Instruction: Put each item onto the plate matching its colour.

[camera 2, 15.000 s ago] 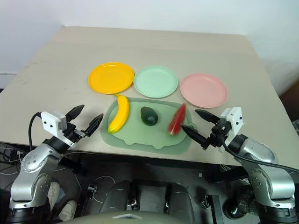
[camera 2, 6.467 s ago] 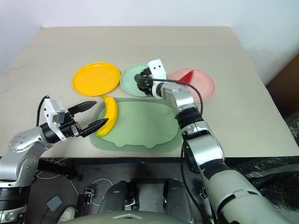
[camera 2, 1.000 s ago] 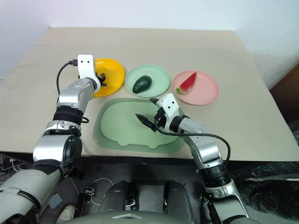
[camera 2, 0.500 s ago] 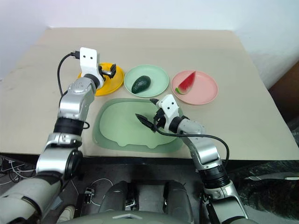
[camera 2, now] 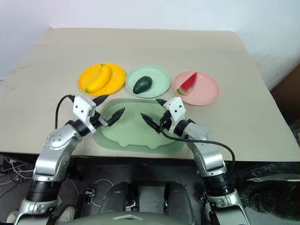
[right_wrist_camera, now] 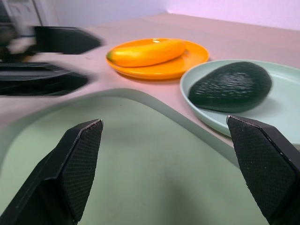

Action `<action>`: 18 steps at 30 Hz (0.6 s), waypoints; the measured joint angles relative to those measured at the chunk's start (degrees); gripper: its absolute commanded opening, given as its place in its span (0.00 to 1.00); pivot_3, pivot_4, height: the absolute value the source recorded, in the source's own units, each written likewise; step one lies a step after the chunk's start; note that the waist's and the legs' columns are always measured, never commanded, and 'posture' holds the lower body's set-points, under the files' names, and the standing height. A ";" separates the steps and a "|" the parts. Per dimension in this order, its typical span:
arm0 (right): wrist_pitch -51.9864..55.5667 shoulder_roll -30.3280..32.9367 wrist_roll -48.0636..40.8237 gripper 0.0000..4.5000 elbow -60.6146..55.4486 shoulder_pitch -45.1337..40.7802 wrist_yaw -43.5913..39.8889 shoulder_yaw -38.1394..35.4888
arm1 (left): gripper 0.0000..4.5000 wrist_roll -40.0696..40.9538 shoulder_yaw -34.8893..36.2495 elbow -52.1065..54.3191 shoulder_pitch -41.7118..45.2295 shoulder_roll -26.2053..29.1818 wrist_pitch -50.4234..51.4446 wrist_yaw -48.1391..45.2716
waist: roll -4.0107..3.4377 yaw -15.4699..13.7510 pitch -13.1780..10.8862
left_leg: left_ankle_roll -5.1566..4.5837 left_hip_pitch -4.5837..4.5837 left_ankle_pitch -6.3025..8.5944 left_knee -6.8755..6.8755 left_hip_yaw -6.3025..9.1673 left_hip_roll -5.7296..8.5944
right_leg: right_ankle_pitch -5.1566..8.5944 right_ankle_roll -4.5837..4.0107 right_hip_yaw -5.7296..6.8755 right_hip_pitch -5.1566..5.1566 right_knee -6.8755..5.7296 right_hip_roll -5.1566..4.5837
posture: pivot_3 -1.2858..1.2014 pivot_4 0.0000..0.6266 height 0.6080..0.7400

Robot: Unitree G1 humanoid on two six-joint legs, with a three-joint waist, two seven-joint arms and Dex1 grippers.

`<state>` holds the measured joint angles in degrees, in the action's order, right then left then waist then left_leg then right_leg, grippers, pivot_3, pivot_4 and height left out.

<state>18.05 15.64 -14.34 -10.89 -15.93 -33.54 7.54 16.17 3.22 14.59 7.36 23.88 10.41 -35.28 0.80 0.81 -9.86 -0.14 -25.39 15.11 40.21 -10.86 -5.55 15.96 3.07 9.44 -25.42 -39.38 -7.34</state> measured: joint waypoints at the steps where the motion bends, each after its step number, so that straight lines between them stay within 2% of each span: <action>1: 0.01 -0.02 -0.03 1.00 -0.03 0.00 0.03 0.00 | 0.99 0.77 0.24 0.58 -0.83 0.62 0.08 -0.87 | 0.00 -0.03 0.00 | 0.00 0.00 0.00 0.00 0.00 -0.03 | 0.00 -0.01 0.00 0.00 0.00 0.00 | 0.52 0.24 0.66; 7: -0.33 1.66 -0.48 1.00 -0.21 0.53 -1.59 -0.09 | 0.99 4.60 4.99 2.06 -7.92 2.55 -3.29 -4.85 | -0.04 -0.05 0.02 | -0.07 -0.01 0.05 -0.02 0.00 -0.08 | 0.00 -0.01 0.00 0.00 0.04 -0.04 | 0.52 0.24 0.66; 11: -0.31 2.55 -2.65 1.00 -0.24 1.32 -4.17 -0.41 | 0.99 8.96 8.85 0.67 -8.78 3.21 -4.90 -8.36 | -0.04 -0.06 0.02 | -0.09 -0.01 0.06 -0.02 0.00 -0.09 | -0.01 -0.01 0.01 0.00 0.04 -0.04 | 0.52 0.24 0.66; 18: -0.62 5.39 -3.51 1.00 -0.41 2.49 -7.59 -1.12 | 0.99 15.94 11.36 0.17 -8.77 4.12 -3.25 -12.08 | -0.04 0.01 0.02 | -0.11 0.00 0.07 -0.03 0.00 -0.08 | 0.00 -0.01 0.01 0.01 0.07 -0.03 | 0.52 0.24 0.66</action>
<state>17.44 21.03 -17.85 -11.30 -13.44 -41.13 6.42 32.12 14.59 14.75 -1.40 28.00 7.16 -47.36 0.77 0.82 -9.84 -0.25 -25.39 15.18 40.19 -10.86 -5.63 15.96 3.06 9.45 -25.41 -39.31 -7.37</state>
